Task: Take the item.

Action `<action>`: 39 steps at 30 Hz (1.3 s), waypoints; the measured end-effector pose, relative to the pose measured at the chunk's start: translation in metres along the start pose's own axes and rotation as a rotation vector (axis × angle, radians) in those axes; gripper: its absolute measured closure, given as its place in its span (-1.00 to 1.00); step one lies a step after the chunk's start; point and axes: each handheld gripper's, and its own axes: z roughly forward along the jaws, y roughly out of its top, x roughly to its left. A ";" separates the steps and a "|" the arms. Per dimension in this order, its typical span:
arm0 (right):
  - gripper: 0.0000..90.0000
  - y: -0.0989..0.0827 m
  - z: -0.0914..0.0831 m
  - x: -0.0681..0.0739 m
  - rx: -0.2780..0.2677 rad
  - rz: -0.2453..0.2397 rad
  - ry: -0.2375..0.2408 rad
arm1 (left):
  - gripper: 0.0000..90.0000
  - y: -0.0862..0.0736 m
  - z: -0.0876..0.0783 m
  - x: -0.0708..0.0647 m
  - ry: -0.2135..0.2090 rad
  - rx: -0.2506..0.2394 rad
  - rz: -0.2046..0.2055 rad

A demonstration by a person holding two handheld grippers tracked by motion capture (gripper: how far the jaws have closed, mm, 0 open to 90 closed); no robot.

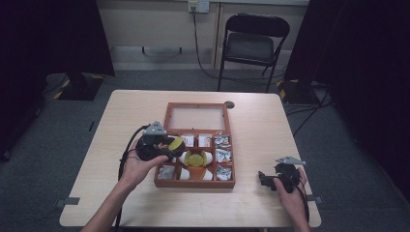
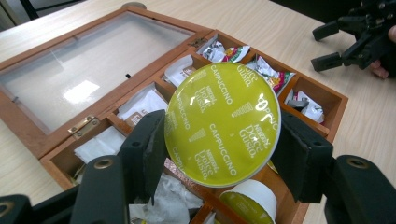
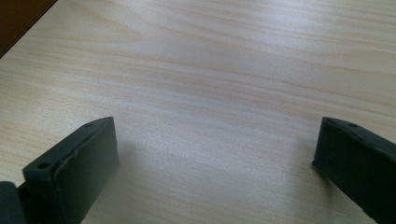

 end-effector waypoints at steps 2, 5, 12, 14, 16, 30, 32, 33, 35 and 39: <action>-1.00 0.000 0.000 0.000 0.000 0.000 0.000 | -0.14 0.000 -0.003 0.001 0.004 -0.006 0.000; -1.00 0.000 0.000 0.000 0.000 0.000 0.000 | -0.14 0.000 -0.009 0.005 0.019 -0.009 -0.001; -1.00 0.000 0.000 0.000 0.000 0.001 0.000 | -0.14 -0.006 -0.017 0.014 0.051 -0.004 -0.015; -1.00 0.000 0.000 0.000 0.000 0.000 0.000 | -0.14 -0.009 -0.019 0.018 0.059 -0.004 -0.025; -1.00 0.000 0.000 0.000 0.000 0.000 0.000 | -0.14 -0.010 -0.022 0.022 0.058 -0.009 -0.036; -1.00 0.000 0.000 0.000 0.000 0.000 0.000 | -0.14 -0.025 -0.043 0.047 0.119 -0.025 -0.088; -1.00 0.000 0.000 0.000 0.000 0.000 0.000 | -0.14 -0.028 -0.044 0.053 0.121 -0.025 -0.100; -1.00 0.000 0.000 0.000 0.000 0.001 0.000 | -0.14 -0.030 -0.044 0.055 0.123 -0.029 -0.108; -1.00 0.000 0.000 0.000 0.000 0.000 0.000 | -0.14 -0.032 -0.046 0.059 0.123 -0.035 -0.121; -1.00 0.000 0.000 0.000 0.000 0.000 0.000 | -0.14 -0.040 -0.047 0.067 0.130 -0.034 -0.144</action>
